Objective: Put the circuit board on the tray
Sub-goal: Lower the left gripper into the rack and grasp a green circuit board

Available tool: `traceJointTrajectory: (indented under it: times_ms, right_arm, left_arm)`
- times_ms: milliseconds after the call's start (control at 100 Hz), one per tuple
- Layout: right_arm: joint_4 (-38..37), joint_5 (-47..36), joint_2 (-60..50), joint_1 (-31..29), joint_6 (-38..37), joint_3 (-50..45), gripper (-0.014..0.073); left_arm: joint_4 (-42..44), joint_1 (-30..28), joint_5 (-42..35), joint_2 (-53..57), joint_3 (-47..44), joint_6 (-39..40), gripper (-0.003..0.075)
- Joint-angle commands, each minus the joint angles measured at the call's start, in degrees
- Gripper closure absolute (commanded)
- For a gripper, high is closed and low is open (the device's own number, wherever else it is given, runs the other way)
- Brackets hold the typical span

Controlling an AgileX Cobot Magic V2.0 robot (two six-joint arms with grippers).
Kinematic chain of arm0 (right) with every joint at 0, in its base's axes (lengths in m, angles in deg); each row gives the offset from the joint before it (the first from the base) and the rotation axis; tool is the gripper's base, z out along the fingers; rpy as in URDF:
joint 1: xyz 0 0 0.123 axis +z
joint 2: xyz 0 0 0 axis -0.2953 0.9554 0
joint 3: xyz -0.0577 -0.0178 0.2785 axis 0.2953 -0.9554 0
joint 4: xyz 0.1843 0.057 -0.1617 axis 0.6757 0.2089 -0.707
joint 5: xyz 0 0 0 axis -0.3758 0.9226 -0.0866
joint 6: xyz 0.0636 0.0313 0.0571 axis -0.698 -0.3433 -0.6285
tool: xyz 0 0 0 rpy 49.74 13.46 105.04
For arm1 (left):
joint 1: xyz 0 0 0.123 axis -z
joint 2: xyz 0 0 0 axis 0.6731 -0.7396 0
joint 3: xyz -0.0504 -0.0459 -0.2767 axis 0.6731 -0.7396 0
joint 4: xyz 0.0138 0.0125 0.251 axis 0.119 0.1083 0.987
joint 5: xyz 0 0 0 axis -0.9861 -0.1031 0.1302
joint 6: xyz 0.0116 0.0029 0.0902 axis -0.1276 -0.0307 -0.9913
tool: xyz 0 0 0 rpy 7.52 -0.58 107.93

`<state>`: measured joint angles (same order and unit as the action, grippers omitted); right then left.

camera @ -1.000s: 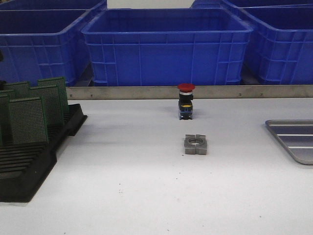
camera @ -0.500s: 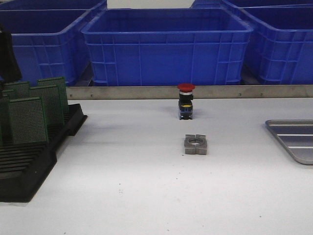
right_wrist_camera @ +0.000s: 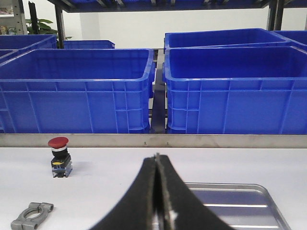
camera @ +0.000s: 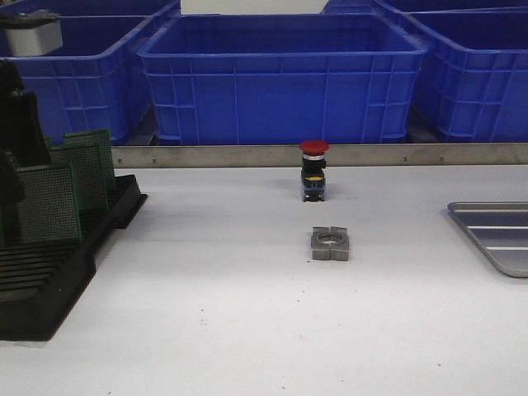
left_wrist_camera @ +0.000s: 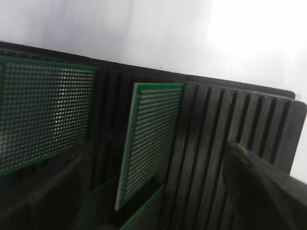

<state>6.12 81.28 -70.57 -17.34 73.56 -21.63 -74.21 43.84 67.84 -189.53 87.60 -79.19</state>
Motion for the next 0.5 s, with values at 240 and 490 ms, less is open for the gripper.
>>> traceJointTrajectory:
  times_ms: [240,490]
  right_arm:
    - [-0.45,-4.89,-0.98,-0.1,0.18,-0.28,0.0662]
    - [-0.45,-4.89,-0.98,-0.1,0.18,-0.28,0.0662]
  left_arm:
    - [-3.74,0.33,-0.02,1.26,1.69,-0.26,0.0332]
    - [-3.74,0.33,0.59,1.26,1.69,-0.36,0.0737]
